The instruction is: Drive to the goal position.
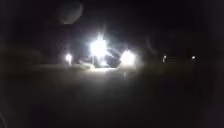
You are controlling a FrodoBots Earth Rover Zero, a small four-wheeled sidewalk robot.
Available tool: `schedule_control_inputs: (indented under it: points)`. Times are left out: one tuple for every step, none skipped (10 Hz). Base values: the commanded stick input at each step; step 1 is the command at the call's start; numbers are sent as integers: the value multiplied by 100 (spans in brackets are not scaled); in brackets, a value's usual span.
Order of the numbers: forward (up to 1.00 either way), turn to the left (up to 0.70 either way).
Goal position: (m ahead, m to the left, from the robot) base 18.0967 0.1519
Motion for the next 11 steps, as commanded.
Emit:
schedule_control_inputs:
  points:
    - [70, 0]
    - [70, 0]
    - [70, 0]
    - [70, 0]
    - [70, 0]
    - [70, 0]
    - [70, 0]
    - [70, 0]
    - [70, 0]
    - [70, 0]
    - [70, 0]
